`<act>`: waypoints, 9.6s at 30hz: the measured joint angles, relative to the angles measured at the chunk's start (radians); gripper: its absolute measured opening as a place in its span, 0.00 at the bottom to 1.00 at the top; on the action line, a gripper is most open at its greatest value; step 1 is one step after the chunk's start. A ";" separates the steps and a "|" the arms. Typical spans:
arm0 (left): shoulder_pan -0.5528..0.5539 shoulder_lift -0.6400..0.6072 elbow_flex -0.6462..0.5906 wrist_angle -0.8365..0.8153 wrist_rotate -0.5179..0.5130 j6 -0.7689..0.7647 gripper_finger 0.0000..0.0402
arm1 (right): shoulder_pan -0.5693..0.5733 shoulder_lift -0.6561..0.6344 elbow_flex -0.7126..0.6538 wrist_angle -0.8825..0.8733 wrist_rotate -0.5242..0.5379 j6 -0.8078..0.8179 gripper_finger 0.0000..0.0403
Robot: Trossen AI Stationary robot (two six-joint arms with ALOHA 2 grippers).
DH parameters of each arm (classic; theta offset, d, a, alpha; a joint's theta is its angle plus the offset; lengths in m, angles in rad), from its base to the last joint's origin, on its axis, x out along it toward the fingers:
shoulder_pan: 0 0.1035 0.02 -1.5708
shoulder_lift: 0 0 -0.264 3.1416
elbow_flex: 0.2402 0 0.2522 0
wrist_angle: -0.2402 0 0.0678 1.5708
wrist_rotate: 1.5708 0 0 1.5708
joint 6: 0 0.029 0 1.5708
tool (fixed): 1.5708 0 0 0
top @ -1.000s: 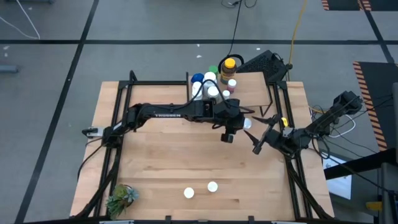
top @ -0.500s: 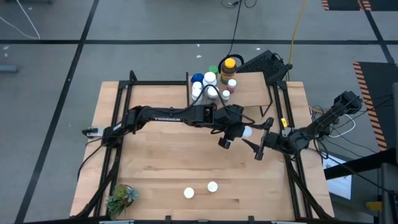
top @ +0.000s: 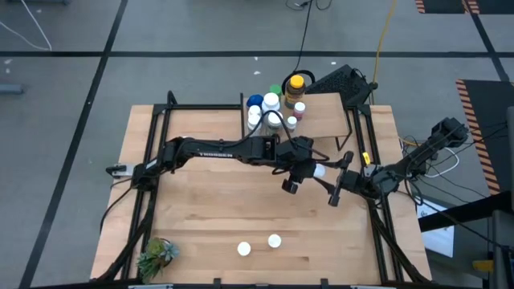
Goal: Pick and place medicine bottles onto shelf by color
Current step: Put the orange bottle on the shelf, then adjust the pink bottle on the table, then put the orange bottle on the shelf
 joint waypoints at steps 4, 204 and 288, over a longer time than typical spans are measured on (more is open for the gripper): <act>0.002 0.000 0.000 -0.001 0.000 -0.027 0.48 | -0.016 0.000 0.000 0.000 -0.004 0.007 0.49; -0.148 -0.737 -1.577 0.917 -0.207 -0.640 0.55 | -0.406 0.491 0.257 0.007 -0.570 0.308 0.68; -0.218 -0.309 -1.151 0.823 0.106 -0.596 0.69 | -0.239 0.988 0.673 -0.516 -0.740 -0.543 0.64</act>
